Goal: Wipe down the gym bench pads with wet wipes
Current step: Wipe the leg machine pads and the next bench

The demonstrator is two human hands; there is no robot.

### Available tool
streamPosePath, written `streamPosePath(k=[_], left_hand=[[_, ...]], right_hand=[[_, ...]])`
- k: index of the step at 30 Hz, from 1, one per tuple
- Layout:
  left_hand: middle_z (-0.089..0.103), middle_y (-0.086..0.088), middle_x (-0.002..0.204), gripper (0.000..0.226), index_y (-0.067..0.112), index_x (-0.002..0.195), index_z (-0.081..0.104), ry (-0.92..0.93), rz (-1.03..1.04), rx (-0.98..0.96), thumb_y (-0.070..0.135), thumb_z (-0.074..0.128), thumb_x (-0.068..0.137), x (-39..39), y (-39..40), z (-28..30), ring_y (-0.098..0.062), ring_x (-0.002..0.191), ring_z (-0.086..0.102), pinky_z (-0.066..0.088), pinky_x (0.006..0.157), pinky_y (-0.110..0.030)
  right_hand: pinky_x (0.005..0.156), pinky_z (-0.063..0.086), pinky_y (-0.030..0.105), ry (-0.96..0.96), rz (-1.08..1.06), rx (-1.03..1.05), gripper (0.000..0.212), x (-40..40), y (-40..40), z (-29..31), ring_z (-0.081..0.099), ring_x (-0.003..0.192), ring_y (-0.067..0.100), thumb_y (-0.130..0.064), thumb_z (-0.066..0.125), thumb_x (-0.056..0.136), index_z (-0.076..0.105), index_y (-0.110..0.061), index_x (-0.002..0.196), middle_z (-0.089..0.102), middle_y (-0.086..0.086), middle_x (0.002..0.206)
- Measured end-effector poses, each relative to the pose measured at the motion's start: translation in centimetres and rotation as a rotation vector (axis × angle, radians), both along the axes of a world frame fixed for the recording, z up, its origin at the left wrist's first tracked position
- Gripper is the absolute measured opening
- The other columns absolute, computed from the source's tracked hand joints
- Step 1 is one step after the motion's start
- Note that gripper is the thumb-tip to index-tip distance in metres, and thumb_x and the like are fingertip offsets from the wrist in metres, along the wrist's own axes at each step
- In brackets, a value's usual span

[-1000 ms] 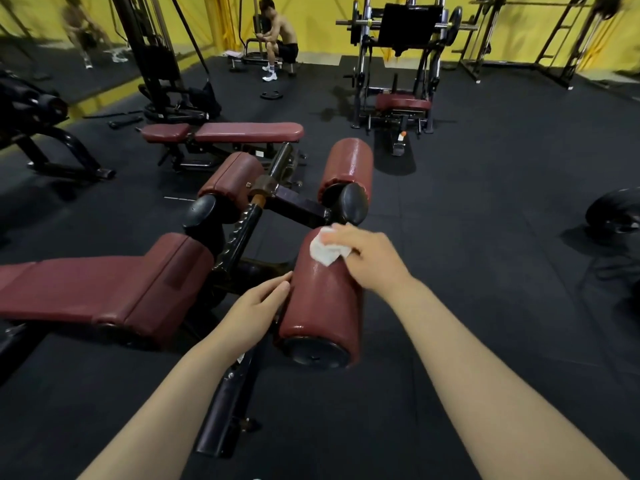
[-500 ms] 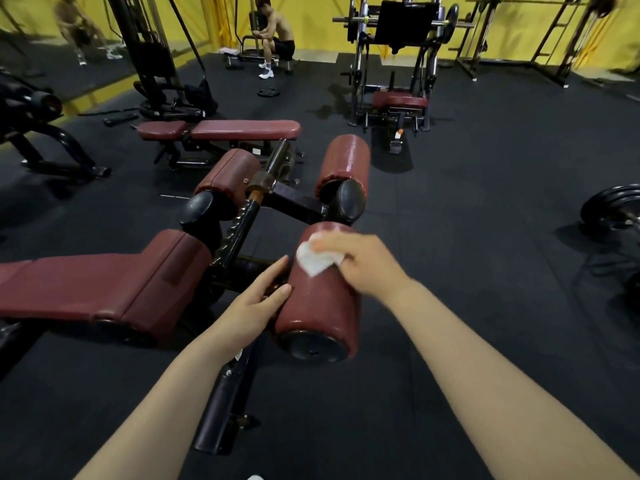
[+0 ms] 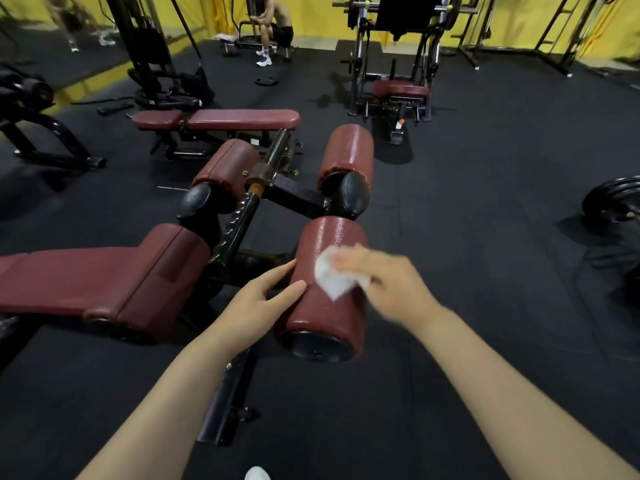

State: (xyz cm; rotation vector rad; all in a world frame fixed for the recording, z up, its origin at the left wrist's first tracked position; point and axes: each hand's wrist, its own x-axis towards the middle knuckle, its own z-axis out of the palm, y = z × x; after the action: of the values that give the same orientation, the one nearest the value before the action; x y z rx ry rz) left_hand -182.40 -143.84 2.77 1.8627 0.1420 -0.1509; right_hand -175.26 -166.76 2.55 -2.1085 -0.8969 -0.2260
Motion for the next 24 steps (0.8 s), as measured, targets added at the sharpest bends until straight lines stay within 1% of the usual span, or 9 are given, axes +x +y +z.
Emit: streamPosePath(k=[2,5,9,12,14,17,20,22,24], left_hand=[[0.061,0.031,0.125,0.046,0.047,0.138,0.052,0.022,-0.006,0.017,0.044,0.062,0.093,-0.1,0.3,-0.6,0.014,0.112,0.057,0.042,0.099,-0.018],[0.056,0.033,0.130,0.044,0.048,0.138,0.051,0.081,0.004,-0.003,0.048,0.058,0.094,-0.1,1.0,-1.2,0.013,0.122,0.050,0.037,0.107,-0.020],[0.045,0.032,0.142,0.049,0.045,0.147,0.040,0.041,-0.047,0.003,0.027,0.052,0.102,-0.1,1.1,-1.1,0.015,0.131,0.039,0.030,0.113,-0.018],[0.049,0.030,0.140,0.050,0.046,0.141,0.049,0.016,-0.078,0.007,0.013,0.048,0.104,0.4,1.0,-0.3,0.013,0.127,0.045,0.038,0.103,-0.013],[0.052,0.024,0.142,0.049,0.044,0.138,0.053,0.020,-0.066,-0.026,0.010,0.047,0.103,0.5,0.9,-0.1,0.009,0.126,0.049,0.040,0.102,-0.015],[0.053,0.022,0.141,0.038,0.043,0.137,0.055,-0.015,-0.026,-0.017,0.026,0.049,0.104,0.4,0.3,0.1,0.008,0.127,0.048,0.036,0.110,-0.021],[0.054,0.023,0.138,0.042,0.040,0.141,0.051,-0.055,0.001,0.059,0.039,0.053,0.099,0.2,-0.4,0.5,0.012,0.124,0.048,0.035,0.102,-0.011],[0.055,0.024,0.137,0.049,0.040,0.144,0.048,-0.055,-0.009,0.118,0.043,0.058,0.096,0.2,-0.4,0.3,0.012,0.123,0.049,0.036,0.099,-0.010],[0.056,0.025,0.135,0.052,0.039,0.145,0.047,-0.048,-0.010,0.148,0.043,0.060,0.094,0.2,-0.2,0.0,0.012,0.121,0.051,0.037,0.097,-0.008]], right_hand=[[0.117,0.031,0.027,0.096,-0.175,0.053,0.039,4.1,0.8,0.0,0.054,0.129,0.014,0.004,0.051,0.093,0.070,-0.019,0.119,0.063,-0.004,0.130],[0.116,0.026,0.016,0.133,-0.224,0.069,0.045,4.4,2.7,0.4,0.047,0.133,0.007,0.008,0.046,0.093,0.072,-0.020,0.118,0.063,-0.005,0.131],[0.115,0.034,0.030,0.032,0.093,0.028,0.047,-3.7,1.7,0.6,0.052,0.129,0.005,0.012,0.050,0.084,0.075,-0.016,0.112,0.065,-0.008,0.127],[0.114,0.036,0.031,-0.087,0.264,-0.037,0.042,-5.3,0.2,0.2,0.052,0.130,0.010,0.010,0.055,0.087,0.069,-0.012,0.120,0.063,-0.001,0.131],[0.114,0.036,0.031,-0.140,0.169,-0.103,0.039,-1.8,0.6,0.3,0.054,0.128,0.011,0.006,0.057,0.088,0.071,-0.014,0.119,0.063,-0.001,0.131],[0.114,0.029,0.016,0.042,-0.147,0.006,0.039,4.3,1.3,0.7,0.052,0.128,0.012,0.004,0.055,0.092,0.070,-0.018,0.121,0.060,-0.006,0.131],[0.106,0.026,0.003,0.144,-0.275,0.075,0.043,4.4,1.9,1.0,0.053,0.127,0.008,0.004,0.049,0.095,0.070,-0.022,0.121,0.062,-0.013,0.125],[0.110,0.030,0.011,0.115,-0.152,0.076,0.048,1.0,2.1,1.2,0.054,0.125,0.002,0.007,0.049,0.090,0.072,-0.024,0.118,0.061,-0.019,0.124],[0.115,0.034,0.026,0.043,0.028,0.083,0.049,-3.7,1.7,0.4,0.053,0.128,0.005,0.012,0.050,0.085,0.072,-0.018,0.117,0.063,-0.011,0.128]])
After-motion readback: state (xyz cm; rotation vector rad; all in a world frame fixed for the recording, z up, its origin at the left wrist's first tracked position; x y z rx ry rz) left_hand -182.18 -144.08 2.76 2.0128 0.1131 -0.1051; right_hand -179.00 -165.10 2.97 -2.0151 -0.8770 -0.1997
